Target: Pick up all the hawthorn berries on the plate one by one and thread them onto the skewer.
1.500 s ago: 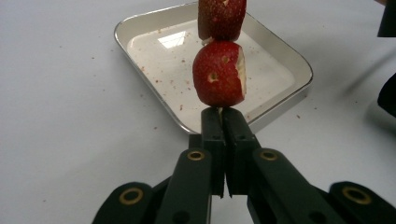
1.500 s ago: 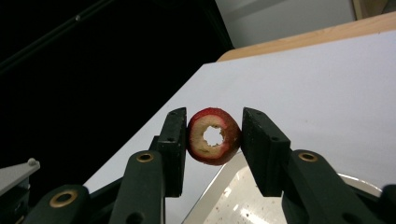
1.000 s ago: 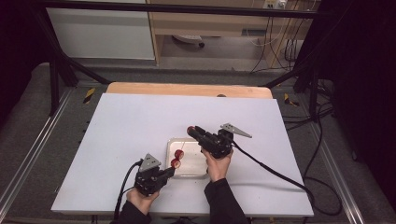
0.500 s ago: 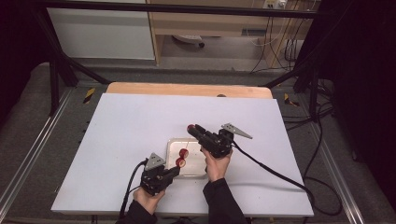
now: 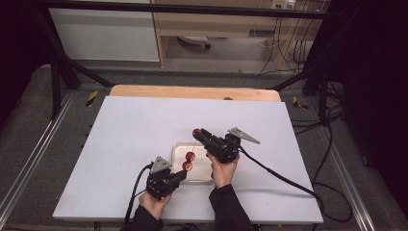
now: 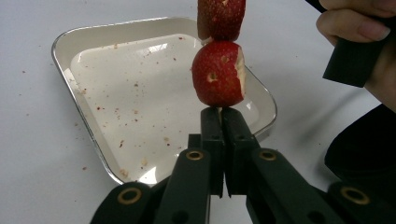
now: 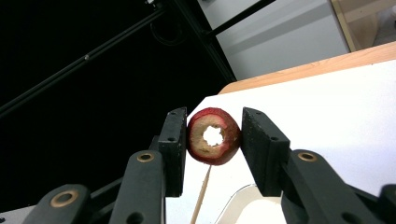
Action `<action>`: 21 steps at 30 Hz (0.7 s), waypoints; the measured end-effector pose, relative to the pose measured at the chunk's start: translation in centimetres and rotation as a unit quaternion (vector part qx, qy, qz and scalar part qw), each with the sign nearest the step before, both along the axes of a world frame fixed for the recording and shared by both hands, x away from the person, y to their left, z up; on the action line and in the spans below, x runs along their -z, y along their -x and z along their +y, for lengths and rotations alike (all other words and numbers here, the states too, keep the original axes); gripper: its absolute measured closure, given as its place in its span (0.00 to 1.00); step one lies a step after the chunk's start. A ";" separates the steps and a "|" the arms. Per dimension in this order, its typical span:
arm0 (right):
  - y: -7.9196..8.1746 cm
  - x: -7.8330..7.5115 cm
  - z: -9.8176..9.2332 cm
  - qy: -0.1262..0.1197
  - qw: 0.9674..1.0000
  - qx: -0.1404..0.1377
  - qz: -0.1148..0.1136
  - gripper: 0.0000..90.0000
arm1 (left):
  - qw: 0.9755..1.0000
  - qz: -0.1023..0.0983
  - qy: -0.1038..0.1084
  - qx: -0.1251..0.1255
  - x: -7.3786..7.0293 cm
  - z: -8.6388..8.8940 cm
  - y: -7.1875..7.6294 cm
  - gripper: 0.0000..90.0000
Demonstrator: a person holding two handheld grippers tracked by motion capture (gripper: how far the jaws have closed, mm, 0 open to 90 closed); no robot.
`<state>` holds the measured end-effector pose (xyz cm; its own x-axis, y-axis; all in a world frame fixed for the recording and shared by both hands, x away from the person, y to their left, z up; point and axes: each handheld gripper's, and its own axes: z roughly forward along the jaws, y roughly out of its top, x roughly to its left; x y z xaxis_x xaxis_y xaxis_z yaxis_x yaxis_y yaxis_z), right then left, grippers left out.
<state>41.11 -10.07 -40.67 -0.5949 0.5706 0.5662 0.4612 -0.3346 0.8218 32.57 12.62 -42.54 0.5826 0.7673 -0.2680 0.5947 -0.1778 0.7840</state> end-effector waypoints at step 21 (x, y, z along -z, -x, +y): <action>0.1 0.2 0.1 0.002 1.000 -0.006 0.003 0.69 | 1.000 -0.002 0.005 -0.003 -0.2 0.0 -0.2 0.98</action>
